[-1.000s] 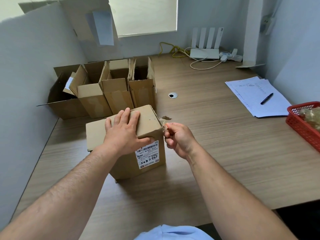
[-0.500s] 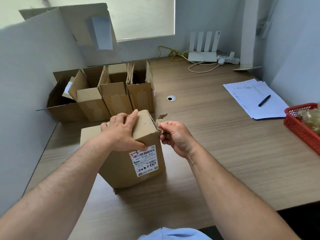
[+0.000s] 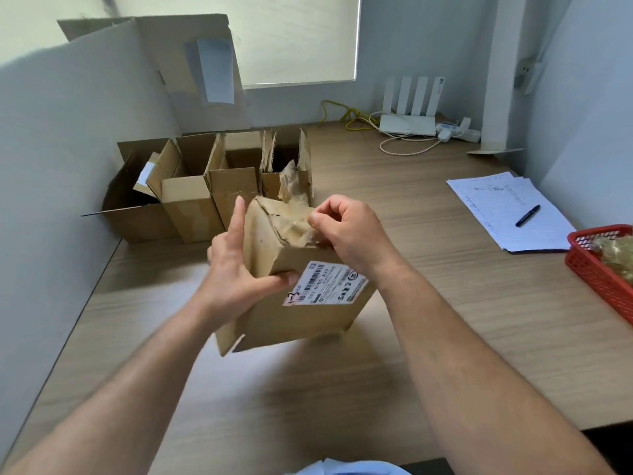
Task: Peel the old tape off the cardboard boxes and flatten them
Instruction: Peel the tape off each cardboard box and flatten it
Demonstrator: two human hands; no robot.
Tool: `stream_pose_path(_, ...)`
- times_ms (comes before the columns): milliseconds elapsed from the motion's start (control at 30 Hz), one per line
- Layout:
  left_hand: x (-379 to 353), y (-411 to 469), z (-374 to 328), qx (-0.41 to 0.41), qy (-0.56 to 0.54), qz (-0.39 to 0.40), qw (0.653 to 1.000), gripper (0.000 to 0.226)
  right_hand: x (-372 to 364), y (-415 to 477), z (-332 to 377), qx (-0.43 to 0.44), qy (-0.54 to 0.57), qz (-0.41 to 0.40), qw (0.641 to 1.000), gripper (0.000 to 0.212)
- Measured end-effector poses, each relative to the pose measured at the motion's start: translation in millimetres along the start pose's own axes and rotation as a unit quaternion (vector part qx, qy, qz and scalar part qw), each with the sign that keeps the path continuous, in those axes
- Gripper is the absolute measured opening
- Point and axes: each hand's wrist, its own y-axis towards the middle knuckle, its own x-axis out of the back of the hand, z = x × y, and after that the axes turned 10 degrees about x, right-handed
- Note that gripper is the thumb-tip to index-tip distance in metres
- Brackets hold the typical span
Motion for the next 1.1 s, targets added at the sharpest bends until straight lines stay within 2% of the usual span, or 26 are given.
stream_pose_path(67, -12.4, -9.1, 15.8, 0.003, -0.054, -0.018, 0.998, 0.127, -4.7, 0.0, 0.8, 0.012, -0.077, 0.014, 0.997, 0.017)
stream_pose_path(200, -31.9, -19.1, 46.9, 0.004, -0.054, 0.002, 0.999, 0.128, -20.4, -6.1, -6.4, -0.030, -0.104, 0.086, 0.990, 0.004)
stream_pose_path(333, -32.8, -22.9, 75.6, 0.014, -0.063, 0.016, 0.998, 0.125, -40.9, -12.7, -10.1, -0.023, -0.142, 0.152, 0.978, 0.010)
stream_pose_path(400, -33.5, -26.4, 85.9, -0.006, -0.045, 0.009, 0.999, 0.115, -51.0, -15.7, -11.9, -0.025, -0.170, 0.181, 0.968, 0.011)
stream_pose_path(533, -34.0, -25.5, 89.3, -0.034, -0.041, -0.015, 0.998, 0.100, -56.7, -15.0, -13.3, -0.023, -0.222, 0.187, 0.956, 0.012)
stream_pose_path(667, -32.2, -25.8, 82.9, -0.059, -0.029, -0.038, 0.997, 0.077, -56.4, -13.1, -8.7, -0.022, -0.228, 0.207, 0.951, 0.018)
stream_pose_path(733, -31.6, -25.7, 83.0, -0.051, -0.036, -0.035, 0.997, 0.073, -61.9, -13.5, -5.2, -0.025, -0.241, 0.217, 0.946, 0.030)
stream_pose_path(800, -32.2, -24.2, 85.2, -0.046, -0.029, -0.028, 0.998, 0.061, -72.4, -15.9, -6.1, -0.021, -0.302, 0.227, 0.926, 0.046)
stream_pose_path(867, -36.3, -23.2, 90.6, -0.049, -0.014, -0.025, 0.998, 0.051, -85.3, -20.2, -11.9, -0.005, -0.370, 0.228, 0.901, 0.047)
stream_pose_path(1000, -47.1, -24.2, 100.4, -0.038, -0.001, -0.020, 0.999, 0.061, -101.8, -27.5, -26.5, 0.014, -0.409, 0.232, 0.883, 0.043)
stream_pose_path(1100, -50.9, -21.8, 98.8, -0.038, 0.020, -0.022, 0.999, 0.063, -106.5, -27.9, -32.1, 0.023, -0.406, 0.229, 0.884, 0.028)
